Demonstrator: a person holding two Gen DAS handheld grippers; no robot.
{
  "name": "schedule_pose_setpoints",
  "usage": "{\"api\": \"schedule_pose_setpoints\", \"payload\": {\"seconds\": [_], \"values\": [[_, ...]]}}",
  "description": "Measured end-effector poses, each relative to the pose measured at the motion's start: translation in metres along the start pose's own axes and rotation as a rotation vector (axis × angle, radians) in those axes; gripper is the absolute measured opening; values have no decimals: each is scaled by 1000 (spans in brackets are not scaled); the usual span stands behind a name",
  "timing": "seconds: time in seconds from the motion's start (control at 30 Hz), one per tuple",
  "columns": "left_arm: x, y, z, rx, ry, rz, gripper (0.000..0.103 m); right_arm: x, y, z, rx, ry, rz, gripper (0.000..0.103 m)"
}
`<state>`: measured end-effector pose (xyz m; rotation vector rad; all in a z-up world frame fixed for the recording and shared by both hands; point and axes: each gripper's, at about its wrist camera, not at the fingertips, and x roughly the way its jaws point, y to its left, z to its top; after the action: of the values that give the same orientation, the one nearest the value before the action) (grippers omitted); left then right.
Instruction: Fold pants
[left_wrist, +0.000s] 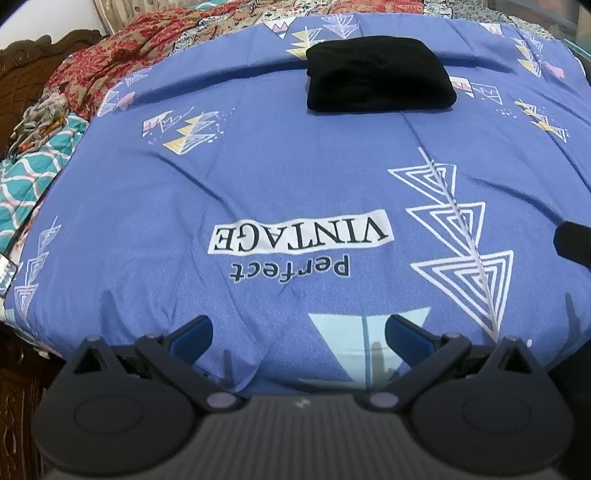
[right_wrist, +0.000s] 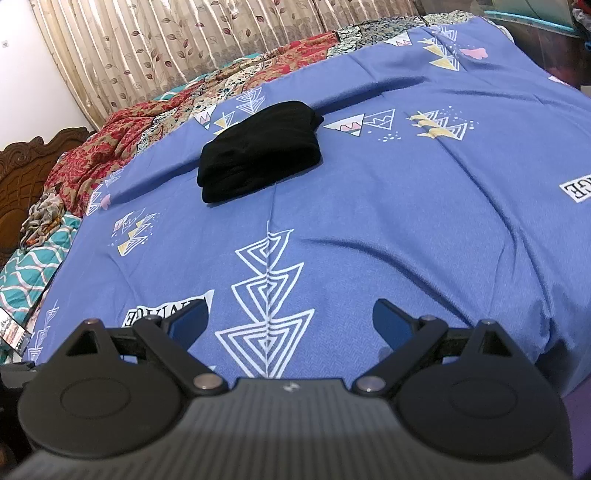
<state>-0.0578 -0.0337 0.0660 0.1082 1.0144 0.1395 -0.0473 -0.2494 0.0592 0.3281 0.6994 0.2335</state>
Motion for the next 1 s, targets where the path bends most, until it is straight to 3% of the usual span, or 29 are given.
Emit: {"api": "schedule_pose_setpoints", "payload": {"seconds": [0.73,1.0], "values": [[-52,-6,70,1,-238,-73,103,-30,11,71,-58,-141,-20,97],[-50,14,80,-59,-239,-74,103,-25,35,81,-90,-158,-5,97]]}}
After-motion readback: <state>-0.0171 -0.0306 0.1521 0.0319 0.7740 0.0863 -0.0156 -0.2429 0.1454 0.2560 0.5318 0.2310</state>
